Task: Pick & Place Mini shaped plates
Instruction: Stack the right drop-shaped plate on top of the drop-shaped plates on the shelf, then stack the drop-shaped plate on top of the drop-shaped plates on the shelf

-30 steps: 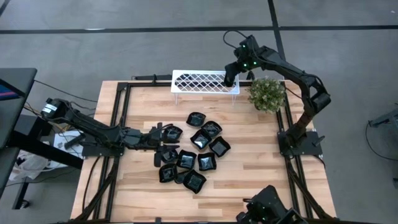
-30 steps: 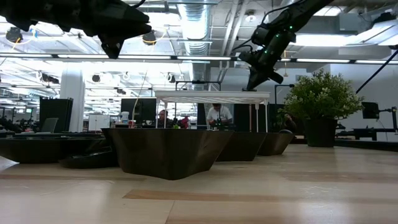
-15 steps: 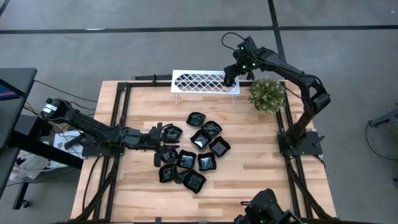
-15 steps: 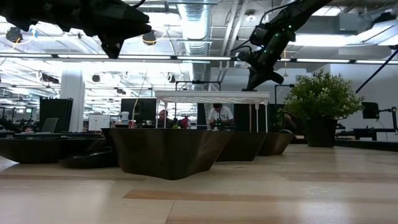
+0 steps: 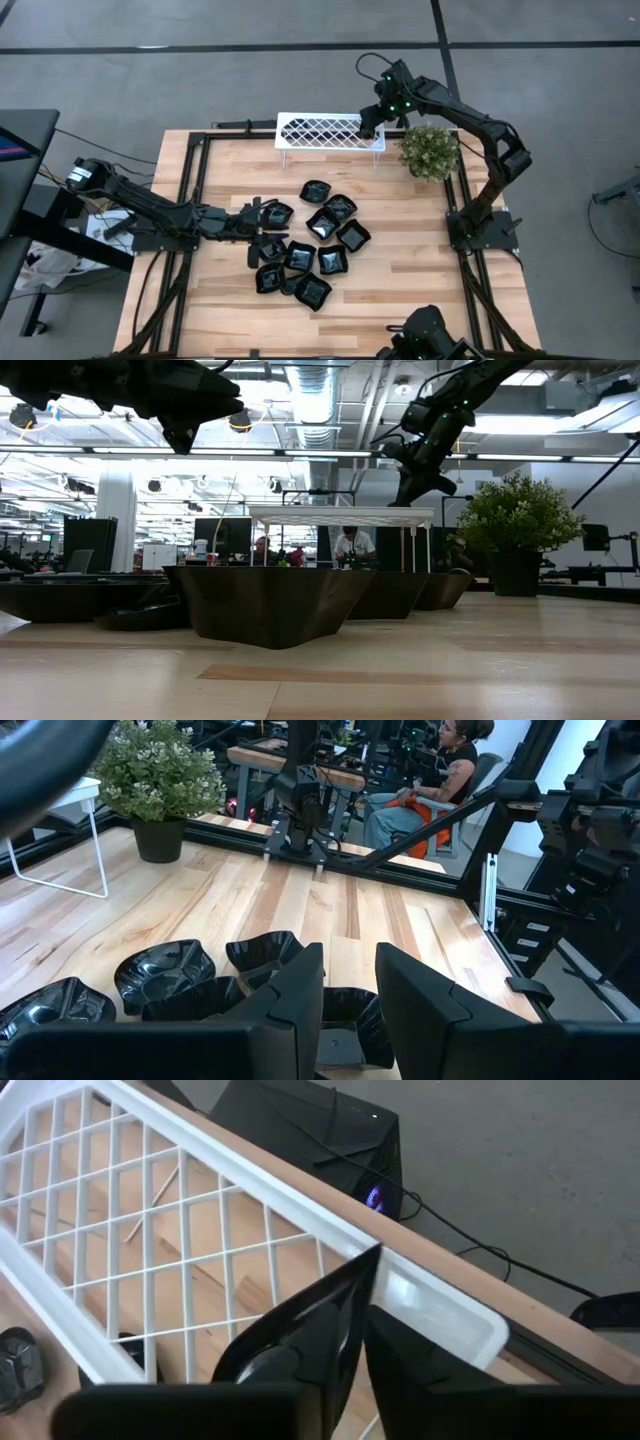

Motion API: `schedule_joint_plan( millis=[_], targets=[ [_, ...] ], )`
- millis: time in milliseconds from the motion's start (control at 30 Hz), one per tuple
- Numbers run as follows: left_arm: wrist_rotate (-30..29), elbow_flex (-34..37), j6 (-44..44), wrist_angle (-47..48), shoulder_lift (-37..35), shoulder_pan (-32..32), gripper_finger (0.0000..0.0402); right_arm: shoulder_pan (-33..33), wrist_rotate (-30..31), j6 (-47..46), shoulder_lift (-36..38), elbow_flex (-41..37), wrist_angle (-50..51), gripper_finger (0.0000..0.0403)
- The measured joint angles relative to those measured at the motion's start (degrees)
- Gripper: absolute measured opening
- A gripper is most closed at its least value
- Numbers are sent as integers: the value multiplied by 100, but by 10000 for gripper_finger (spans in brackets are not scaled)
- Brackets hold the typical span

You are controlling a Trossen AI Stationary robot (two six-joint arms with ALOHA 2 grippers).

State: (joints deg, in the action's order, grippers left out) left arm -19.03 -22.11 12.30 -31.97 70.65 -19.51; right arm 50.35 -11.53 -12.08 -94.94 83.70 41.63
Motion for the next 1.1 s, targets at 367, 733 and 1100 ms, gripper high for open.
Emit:
schedule_joint_plan(
  millis=[367, 733, 1100],
  targets=[
    [0, 0, 1, 2, 0, -2, 97, -16, -34, 208, 268, 0, -98, 75],
    [81, 7, 19, 594, -2, -195, 97, -1255, 1012, 758, 1673, -368, -1078, 74],
    [70, 9, 457, 714, -2, -667, 97, -3649, 1384, 1057, 3231, -3246, -3889, 74]
  ],
)
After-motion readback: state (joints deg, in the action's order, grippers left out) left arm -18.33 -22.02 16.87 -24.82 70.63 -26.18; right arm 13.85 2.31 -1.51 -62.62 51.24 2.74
